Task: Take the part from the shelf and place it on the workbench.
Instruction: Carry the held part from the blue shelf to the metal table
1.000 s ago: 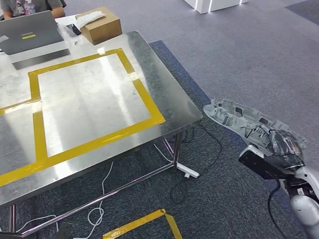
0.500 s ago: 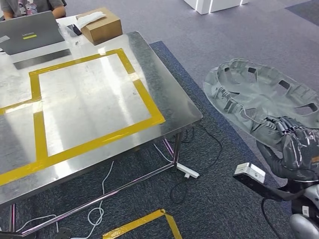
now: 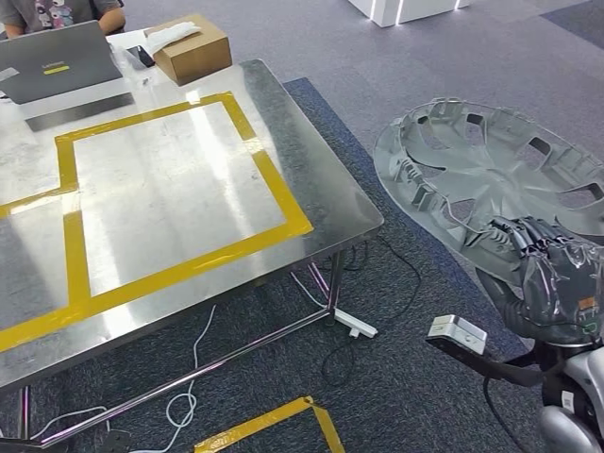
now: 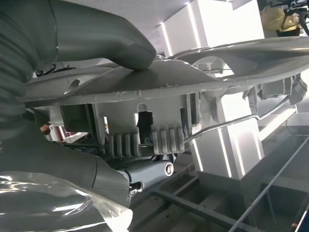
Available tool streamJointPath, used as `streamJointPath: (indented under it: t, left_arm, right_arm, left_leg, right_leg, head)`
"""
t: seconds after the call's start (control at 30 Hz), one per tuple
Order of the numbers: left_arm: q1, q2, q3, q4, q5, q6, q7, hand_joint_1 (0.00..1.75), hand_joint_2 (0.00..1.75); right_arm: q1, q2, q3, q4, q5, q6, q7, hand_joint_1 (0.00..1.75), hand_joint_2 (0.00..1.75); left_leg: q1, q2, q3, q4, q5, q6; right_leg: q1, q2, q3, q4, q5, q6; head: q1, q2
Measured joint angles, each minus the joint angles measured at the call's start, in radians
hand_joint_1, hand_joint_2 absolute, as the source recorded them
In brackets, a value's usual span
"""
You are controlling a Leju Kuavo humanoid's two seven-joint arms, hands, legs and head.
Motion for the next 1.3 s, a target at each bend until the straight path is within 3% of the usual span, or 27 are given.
streamJointPath:
  t: [0.37, 0.5, 0.57, 0.63, 0.7, 0.77, 0.8, 0.9, 0.97, 1.03, 1.1, 1.13, 1.23, 1.27, 1.3]
  left_arm:
    - [-0.004, 0.0, 0.0, -0.001, -0.013, -0.005, 0.0, 0.0, 1.75]
    - [-0.031, 0.008, 0.0, 0.025, -0.026, 0.007, -0.025, 0.0, 1.75]
    - [-0.041, 0.01, -0.001, 0.034, -0.027, 0.011, -0.028, 0.0, 1.75]
    - [-0.049, 0.009, -0.001, 0.043, -0.027, 0.014, -0.029, 0.0, 1.75]
    - [-0.052, 0.009, -0.002, 0.052, -0.029, 0.014, -0.029, 0.0, 1.75]
    - [-0.053, 0.01, -0.002, 0.064, -0.028, 0.018, -0.033, 0.0, 1.75]
    - [-0.053, 0.01, -0.002, 0.07, -0.028, 0.021, -0.036, 0.0, 1.75]
    - [-0.056, 0.013, -0.003, 0.087, -0.026, 0.028, -0.041, 0.0, 1.75]
    - [-0.063, 0.016, -0.003, 0.092, -0.025, 0.032, -0.042, 0.0, 1.75]
    - [-0.069, 0.018, -0.004, 0.096, -0.025, 0.034, -0.041, 0.0, 1.75]
    - [-0.072, 0.018, -0.005, 0.099, -0.026, 0.035, -0.041, 0.0, 1.75]
    - [-0.075, 0.018, -0.006, 0.1, -0.026, 0.035, -0.041, 0.0, 1.75]
    - [-0.078, 0.019, -0.008, 0.104, -0.025, 0.035, -0.041, 0.0, 1.75]
    - [-0.077, 0.02, -0.008, 0.106, -0.024, 0.035, -0.041, 0.0, 1.75]
    - [-0.076, 0.02, -0.009, 0.109, -0.022, 0.036, -0.042, 0.0, 1.75]
  right_arm:
    - [-0.031, -0.001, 0.02, 0.008, -0.002, 0.052, 0.019, 1.75, 1.75]
    - [-0.062, -0.013, 0.043, 0.079, -0.065, 0.108, 0.039, 1.75, 1.75]
    - [-0.063, -0.018, 0.047, 0.092, -0.074, 0.117, 0.044, 1.75, 1.75]
    - [-0.07, -0.023, 0.048, 0.102, -0.081, 0.129, 0.054, 1.75, 1.75]
    - [-0.074, -0.026, 0.049, 0.111, -0.087, 0.141, 0.066, 1.75, 1.75]
    - [-0.067, -0.03, 0.049, 0.12, -0.093, 0.145, 0.07, 1.75, 1.75]
    - [-0.061, -0.033, 0.048, 0.124, -0.095, 0.144, 0.069, 1.75, 1.75]
    - [-0.051, -0.04, 0.046, 0.134, -0.096, 0.145, 0.067, 1.75, 1.75]
    - [-0.055, -0.041, 0.046, 0.138, -0.094, 0.148, 0.069, 1.75, 1.75]
    - [-0.061, -0.041, 0.046, 0.139, -0.093, 0.153, 0.07, 1.75, 1.75]
    - [-0.064, -0.041, 0.047, 0.139, -0.093, 0.158, 0.072, 1.75, 1.75]
    - [-0.065, -0.041, 0.047, 0.139, -0.093, 0.159, 0.072, 1.75, 1.75]
    - [-0.063, -0.041, 0.047, 0.139, -0.093, 0.159, 0.073, 1.75, 1.75]
    - [-0.06, -0.041, 0.047, 0.139, -0.093, 0.158, 0.072, 1.75, 1.75]
    - [-0.056, -0.041, 0.047, 0.139, -0.094, 0.157, 0.072, 1.75, 1.75]
  left_leg:
    - [0.0, 0.0, -0.001, 0.0, 0.0, 0.0]
    - [-0.005, -0.001, -0.007, 0.007, 0.001, 0.011]
    - [0.001, -0.001, -0.002, -0.007, 0.011, 0.019]
    - [0.008, 0.001, 0.002, -0.022, 0.022, 0.026]
    - [0.008, 0.001, 0.001, -0.023, 0.025, 0.028]
    - [0.01, -0.001, 0.0, -0.022, 0.024, 0.027]
    - [0.011, -0.004, 0.0, -0.02, 0.023, 0.024]
    - [0.017, -0.019, -0.004, -0.004, 0.014, 0.004]
    - [0.016, -0.028, -0.013, 0.007, 0.011, -0.01]
    - [0.017, -0.036, -0.019, 0.01, 0.013, -0.019]
    - [0.019, -0.025, -0.028, 0.032, -0.006, -0.026]
    - [0.02, -0.014, -0.043, 0.069, -0.032, -0.03]
    - [0.02, 0.01, -0.125, 0.257, -0.124, -0.032]
    - [0.019, 0.011, -0.14, 0.293, -0.132, -0.029]
    - [0.018, 0.012, -0.138, 0.292, -0.121, -0.024]
  right_leg:
    - [0.0, 0.001, 0.0, 0.0, 0.0, 0.0]
    - [-0.005, -0.001, 0.0, -0.004, 0.007, 0.011]
    - [-0.003, -0.006, -0.005, -0.001, 0.002, 0.016]
    - [-0.002, -0.024, -0.034, 0.056, -0.038, 0.021]
    - [-0.005, -0.039, -0.089, 0.182, -0.104, 0.027]
    - [-0.01, -0.044, -0.122, 0.265, -0.127, 0.034]
    - [-0.012, -0.044, -0.113, 0.253, -0.111, 0.038]
    - [-0.021, -0.026, -0.01, 0.07, -0.039, 0.047]
    - [-0.021, -0.014, 0.024, 0.013, -0.034, 0.036]
    - [-0.018, -0.022, 0.023, 0.018, -0.036, 0.017]
    - [-0.016, -0.034, 0.023, 0.019, -0.037, 0.002]
    - [-0.016, -0.042, 0.023, 0.018, -0.036, -0.004]
    - [-0.006, -0.067, 0.022, 0.018, -0.038, -0.015]
    - [-0.003, -0.076, 0.023, 0.018, -0.038, -0.017]
    - [0.001, -0.084, 0.024, 0.018, -0.039, -0.018]
  head:
    - [0.0, 0.0]
    - [-0.001, 0.0]
    - [0.0, 0.0]
    - [0.003, 0.0]
    - [0.005, 0.0]
    - [0.005, 0.0]
    - [0.005, 0.0]
    - [0.006, 0.0]
    - [0.005, 0.0]
    - [0.002, 0.0]
    - [-0.001, 0.0]
    - [-0.003, 0.0]
    - [-0.006, 0.0]
    - [-0.006, 0.0]
    - [-0.006, 0.0]
